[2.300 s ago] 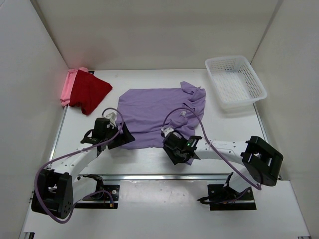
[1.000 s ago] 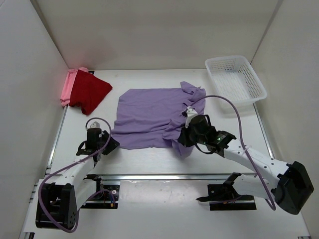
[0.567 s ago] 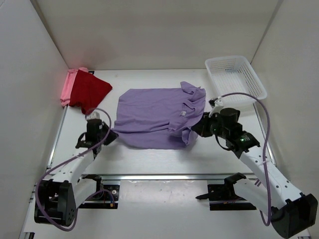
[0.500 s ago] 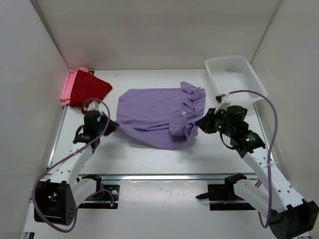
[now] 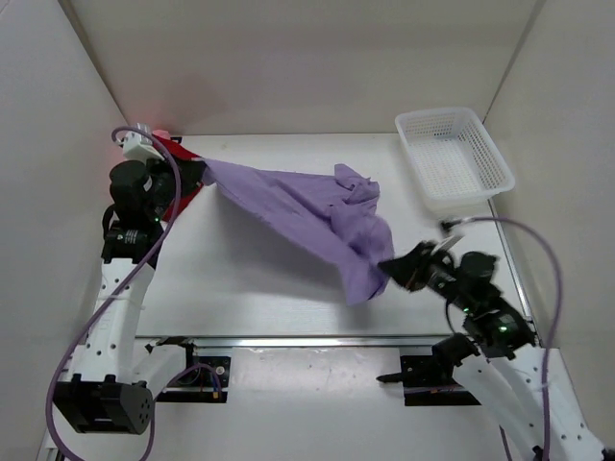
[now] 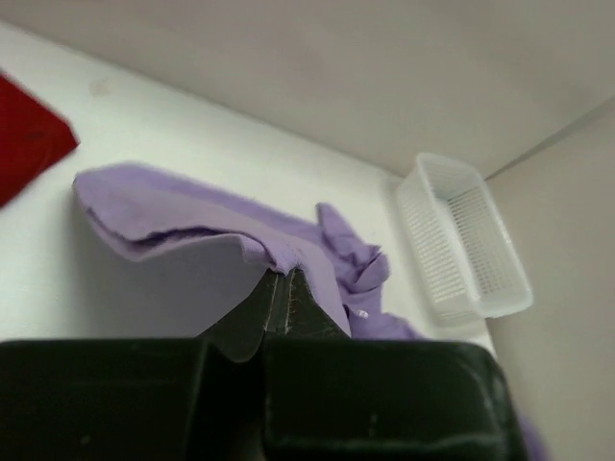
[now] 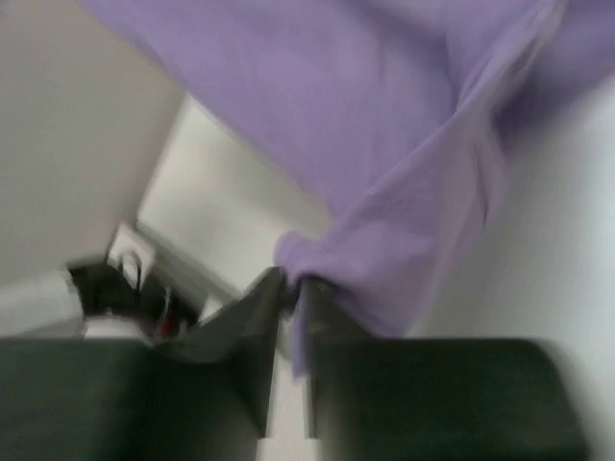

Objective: Fold and stack the t-shirts
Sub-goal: Flatten out the tshirt

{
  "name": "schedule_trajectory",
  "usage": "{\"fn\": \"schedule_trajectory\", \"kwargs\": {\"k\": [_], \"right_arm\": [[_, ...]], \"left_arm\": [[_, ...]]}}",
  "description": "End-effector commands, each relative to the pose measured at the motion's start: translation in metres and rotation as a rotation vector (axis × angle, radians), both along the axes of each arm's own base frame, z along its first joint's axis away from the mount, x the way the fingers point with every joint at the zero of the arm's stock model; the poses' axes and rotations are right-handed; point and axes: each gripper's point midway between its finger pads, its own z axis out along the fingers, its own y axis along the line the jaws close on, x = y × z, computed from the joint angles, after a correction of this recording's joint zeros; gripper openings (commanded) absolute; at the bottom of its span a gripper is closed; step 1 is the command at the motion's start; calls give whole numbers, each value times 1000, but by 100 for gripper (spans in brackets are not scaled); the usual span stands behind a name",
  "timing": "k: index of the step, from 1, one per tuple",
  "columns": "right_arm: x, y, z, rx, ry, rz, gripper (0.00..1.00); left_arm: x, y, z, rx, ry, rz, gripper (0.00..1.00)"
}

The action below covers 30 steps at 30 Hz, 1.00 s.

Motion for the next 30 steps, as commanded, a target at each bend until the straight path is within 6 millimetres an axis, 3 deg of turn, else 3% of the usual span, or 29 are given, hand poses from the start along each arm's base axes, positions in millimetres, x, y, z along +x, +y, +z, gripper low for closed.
{"fn": "schedule_trajectory", "kwargs": {"k": [1, 3, 4, 7, 9, 14, 17, 18, 19, 21, 23, 26, 30], "right_arm": [[-61, 29, -134, -8, 500, 140, 21], [-67, 25, -135, -34, 472, 101, 31], [-67, 23, -134, -57, 443, 71, 35], [-56, 18, -127, -131, 381, -6, 40], [-51, 27, -133, -200, 376, 19, 40], [-54, 28, -183, -387, 503, 75, 40], [-38, 23, -180, -463, 430, 22, 39], [-28, 25, -172, -467, 415, 2, 31], [-23, 26, -169, -504, 405, 15, 27], [-13, 29, -166, -546, 402, 27, 27], [-10, 37, -162, -603, 380, 44, 37], [-8, 40, -177, -681, 405, 48, 54], [-8, 38, -195, -769, 422, 54, 57]], "left_arm": [[-1, 16, -64, 47, 154, 53, 0], [-2, 17, -90, 46, 205, 54, 0], [0, 27, -98, 42, 227, 86, 0], [4, 26, -101, 35, 232, 73, 0], [6, 23, -100, 31, 234, 62, 0], [0, 15, -119, 19, 256, 35, 0], [-10, 8, -152, -14, 318, -7, 0], [-16, -11, -161, -11, 333, -64, 0], [-21, -13, -176, -11, 369, -70, 0], [-26, -20, -186, -6, 381, -93, 0], [-33, -22, -198, 2, 402, -101, 0], [-36, -22, -204, -3, 403, -108, 0], [-38, -25, -210, 10, 410, -115, 0]]}}
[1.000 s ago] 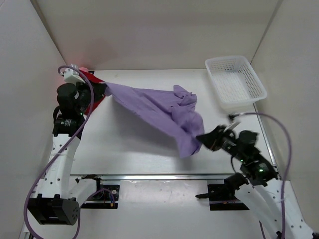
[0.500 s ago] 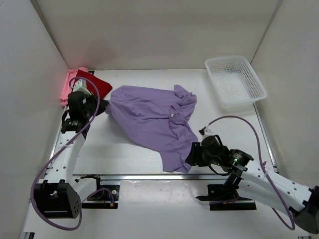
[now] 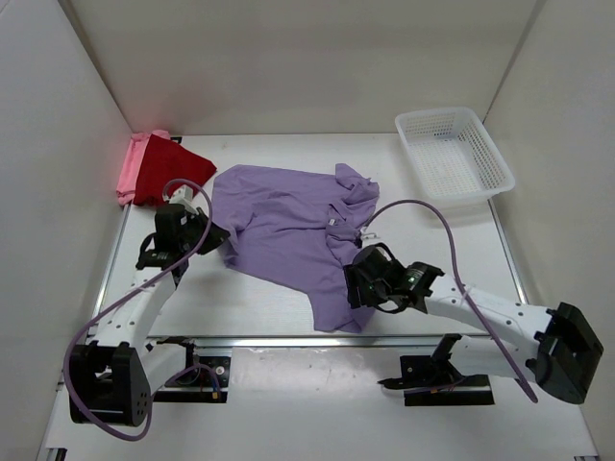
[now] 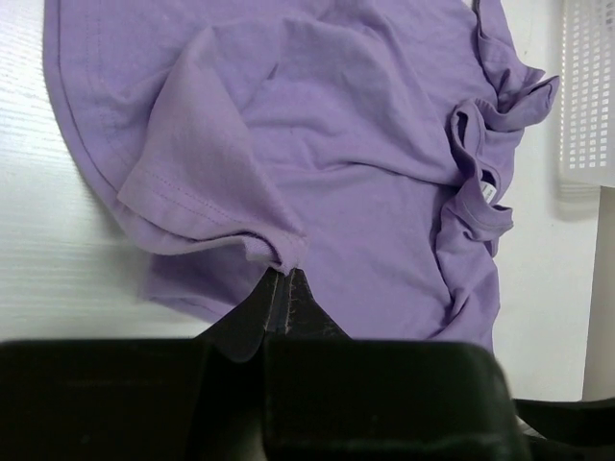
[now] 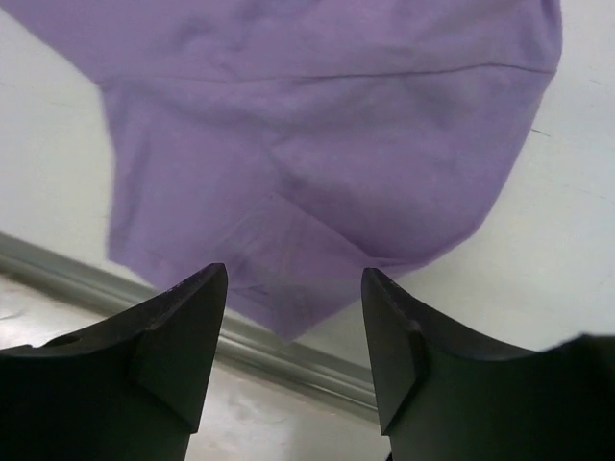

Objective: Fold and stack the t-shirts
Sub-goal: Flatten out the tshirt

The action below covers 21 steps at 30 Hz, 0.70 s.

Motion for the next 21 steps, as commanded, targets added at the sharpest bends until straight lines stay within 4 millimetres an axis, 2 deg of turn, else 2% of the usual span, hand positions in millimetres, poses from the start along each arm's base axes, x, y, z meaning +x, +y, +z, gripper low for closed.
{"fn": "schedule_trajectory", "kwargs": {"k": [1, 4, 6, 8, 9, 10, 11, 13, 14, 16, 17, 19, 20, 21], "right_arm": [[9, -2, -6, -90, -41, 18, 54], [9, -14, -20, -186, -13, 28, 53], [7, -14, -24, -213, 5, 35, 54], [3, -17, -29, -224, 20, 43, 49], [1, -18, -29, -214, 28, 38, 32], [0, -22, -29, -215, 32, 24, 20], [-6, -26, -30, -220, 44, 22, 15], [-15, -48, -41, -242, 95, -24, 1], [-20, -57, -42, -240, 117, -41, 0], [-27, -68, -43, -214, 124, -88, 0], [-27, -66, -39, -210, 105, -79, 0], [-13, -55, -23, -119, 89, -108, 2], [-9, -55, -20, -83, 98, -124, 16], [-3, -45, -12, -20, 78, -120, 36]], "left_arm": [[3, -7, 16, -7, -77, -33, 0], [1, -12, 12, -18, -71, -48, 0], [0, -14, 10, -21, -71, -54, 0], [1, -14, 7, -27, -67, -51, 0], [1, -15, 7, -29, -65, -51, 0], [1, -14, 7, -32, -69, -50, 0], [0, -15, 8, -36, -70, -49, 0], [0, -14, 6, -36, -64, -48, 0], [1, -14, 10, -44, -74, -47, 0], [2, -15, 12, -44, -78, -54, 0], [3, -15, 12, -41, -77, -49, 0], [5, -16, 18, -46, -90, -53, 0], [6, -15, 20, -50, -89, -45, 0], [6, -17, 21, -54, -93, -51, 0]]}}
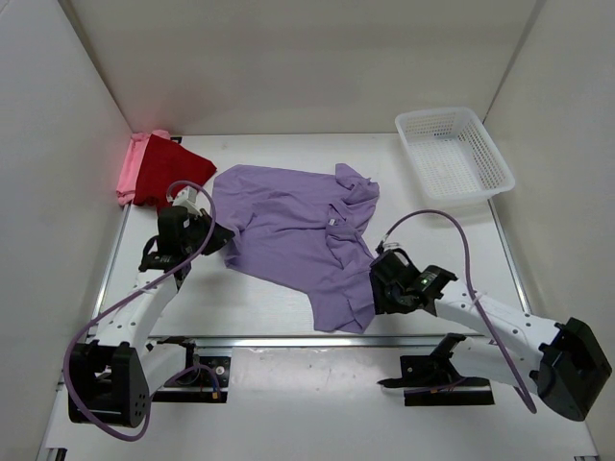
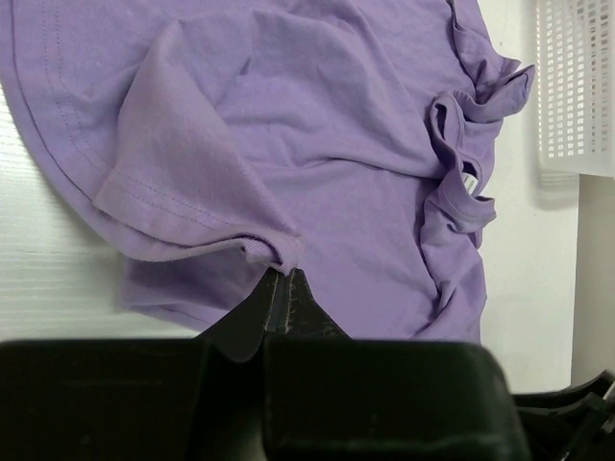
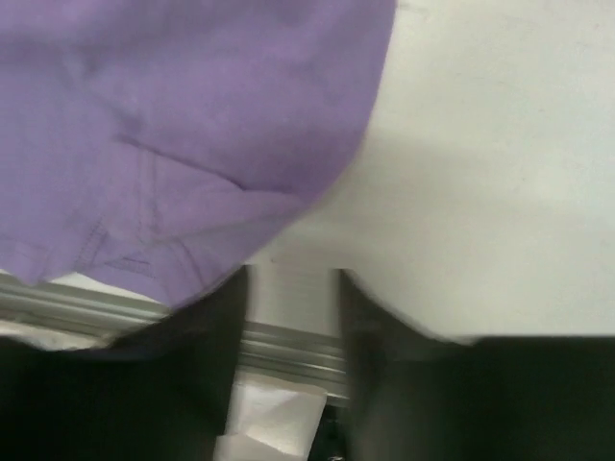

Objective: Fold and stack the t-shirts
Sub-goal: Flatten out the tshirt

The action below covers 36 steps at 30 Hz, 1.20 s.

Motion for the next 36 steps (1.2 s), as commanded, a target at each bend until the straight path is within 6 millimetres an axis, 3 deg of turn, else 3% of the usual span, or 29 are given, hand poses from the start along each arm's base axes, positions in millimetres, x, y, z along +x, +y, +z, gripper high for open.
{"fn": "schedule_trajectory", "kwargs": {"k": [1, 4, 7, 10, 17, 22, 25, 32, 35, 36], "right_arm": [[23, 26, 30, 167, -83, -17, 45], [22, 51, 39, 248, -95, 14, 57], [23, 69, 38, 333, -87, 7, 57], [25, 73, 33, 358, -83, -47, 55], [37, 63, 18, 225, -81, -41, 54], [24, 89, 20, 147, -89, 117, 54], [16, 87, 8, 84, -51, 165, 50], [26, 64, -5, -48, -87, 148, 43], [26, 57, -8, -72, -65, 144, 35], [24, 56, -8, -73, -61, 146, 26]], "left_arm": [[6, -7, 23, -19, -71, -22, 0], [3, -10, 20, -26, -58, -33, 0], [1, -17, 18, -36, -58, -48, 0], [-3, -23, 12, -34, -43, -64, 0], [-4, -28, 10, -37, -43, -85, 0], [-5, -26, 2, -36, -25, -78, 0], [-6, -28, 0, -39, -21, -87, 0], [-6, -28, -2, -38, -18, -85, 0], [-4, -25, 1, -42, -26, -75, 0], [-3, -24, 1, -42, -30, -68, 0]]}}
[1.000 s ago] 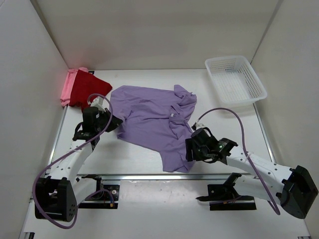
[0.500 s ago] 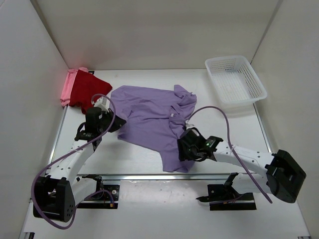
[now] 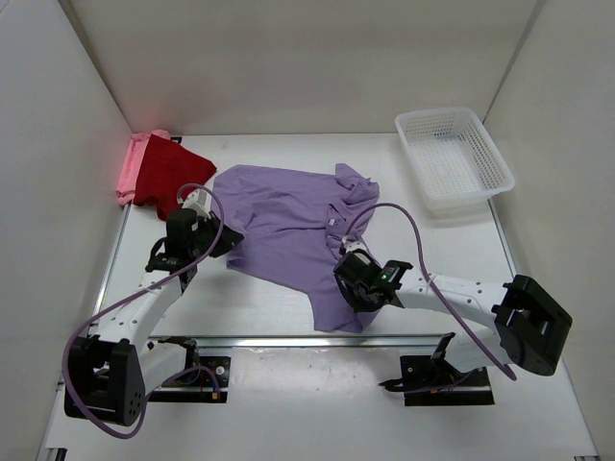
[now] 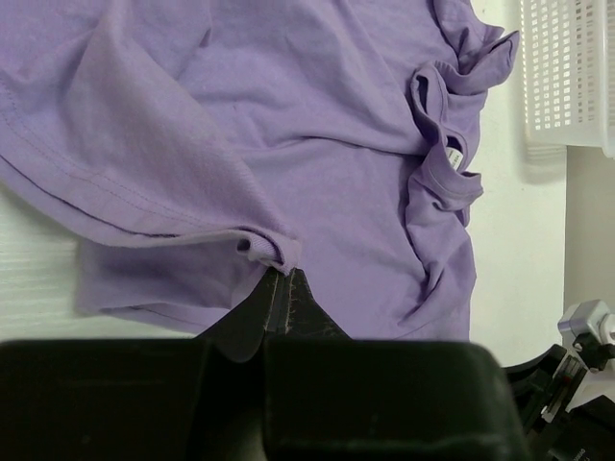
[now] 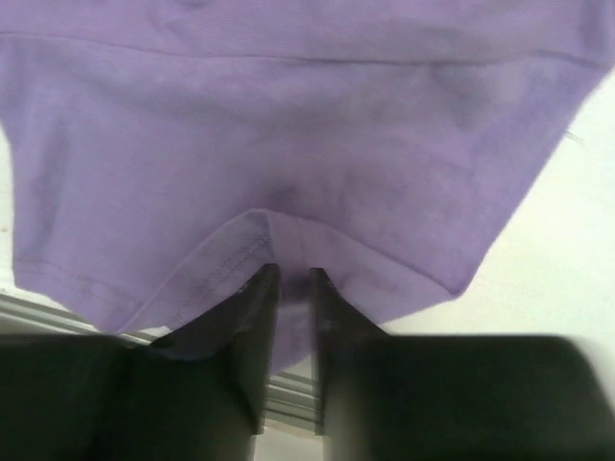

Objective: Fold and stack the t-shirts
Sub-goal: Flatten out the tshirt

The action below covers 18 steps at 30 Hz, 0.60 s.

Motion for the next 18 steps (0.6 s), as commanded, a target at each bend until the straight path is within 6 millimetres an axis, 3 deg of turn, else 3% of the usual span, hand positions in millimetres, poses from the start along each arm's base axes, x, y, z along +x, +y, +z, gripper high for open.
{"fn": "schedule_trajectory", "kwargs": {"k": [1, 5, 7, 11, 14, 16, 17, 18], "right_arm": [[4, -13, 0, -58, -19, 1, 15], [-7, -30, 13, -78, -4, -39, 2], [-31, -45, 10, -73, 90, -53, 0], [-71, -55, 13, 20, 221, -83, 0], [-75, -58, 27, 73, 223, -115, 15], [-70, -69, 32, 70, 212, -168, 20], [-64, -64, 40, 114, 183, -156, 24], [-54, -65, 43, 135, 165, -174, 32]], "left_arm": [[3, -1, 7, -17, -32, -6, 0], [10, 1, 17, -31, -54, -4, 0], [13, 6, 21, -41, -54, 15, 0], [21, 17, 34, -51, -76, 39, 0], [25, 22, 43, -44, -90, 48, 0], [28, 29, 49, -20, -96, 68, 0], [30, 34, 56, -4, -112, 80, 0], [33, 39, 60, 7, -125, 93, 0]]}}
